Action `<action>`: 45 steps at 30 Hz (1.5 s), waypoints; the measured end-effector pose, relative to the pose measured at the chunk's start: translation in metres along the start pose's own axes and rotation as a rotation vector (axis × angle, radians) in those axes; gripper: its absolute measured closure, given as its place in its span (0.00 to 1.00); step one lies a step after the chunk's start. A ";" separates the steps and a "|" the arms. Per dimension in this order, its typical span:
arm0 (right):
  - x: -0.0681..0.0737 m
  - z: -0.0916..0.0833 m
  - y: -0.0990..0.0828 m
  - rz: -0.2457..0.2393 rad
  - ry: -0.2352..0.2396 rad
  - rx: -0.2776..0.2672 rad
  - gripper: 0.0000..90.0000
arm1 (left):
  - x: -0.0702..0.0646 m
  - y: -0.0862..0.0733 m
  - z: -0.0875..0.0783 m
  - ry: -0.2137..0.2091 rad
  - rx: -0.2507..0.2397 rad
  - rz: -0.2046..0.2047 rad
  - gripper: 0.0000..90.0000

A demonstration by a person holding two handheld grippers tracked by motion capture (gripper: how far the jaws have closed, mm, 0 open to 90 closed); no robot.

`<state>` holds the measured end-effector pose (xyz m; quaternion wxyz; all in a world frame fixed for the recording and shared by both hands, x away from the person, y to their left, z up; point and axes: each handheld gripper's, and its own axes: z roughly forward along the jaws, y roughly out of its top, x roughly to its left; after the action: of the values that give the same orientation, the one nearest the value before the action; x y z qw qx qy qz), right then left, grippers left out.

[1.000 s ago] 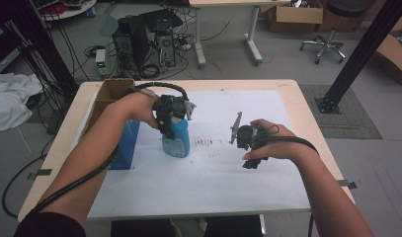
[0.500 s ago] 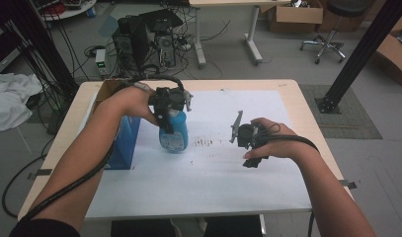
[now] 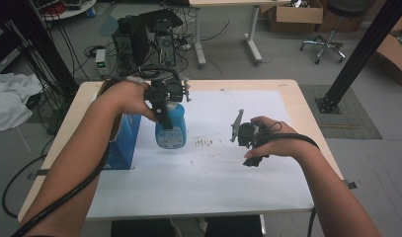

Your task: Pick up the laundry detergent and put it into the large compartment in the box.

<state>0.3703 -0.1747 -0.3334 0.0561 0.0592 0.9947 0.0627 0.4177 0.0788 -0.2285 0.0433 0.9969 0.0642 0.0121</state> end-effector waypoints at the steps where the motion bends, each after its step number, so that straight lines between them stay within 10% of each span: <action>1: -0.001 0.000 0.001 -0.005 0.001 0.004 0.18 | 0.000 -0.001 -0.006 0.003 -0.006 -0.037 0.47; 32: -0.007 -0.003 0.011 -0.058 0.003 0.005 0.18 | 0.008 -0.044 -0.102 0.085 -0.061 -0.732 0.47; 45: -0.007 -0.006 0.011 -0.063 -0.005 -0.008 0.18 | 0.007 -0.078 -0.133 0.110 -0.065 -0.919 0.47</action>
<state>0.3776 -0.1649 -0.3256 0.0609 0.0279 0.9957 0.0647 0.4110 0.1679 -0.1031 0.0722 0.8610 0.5012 0.0465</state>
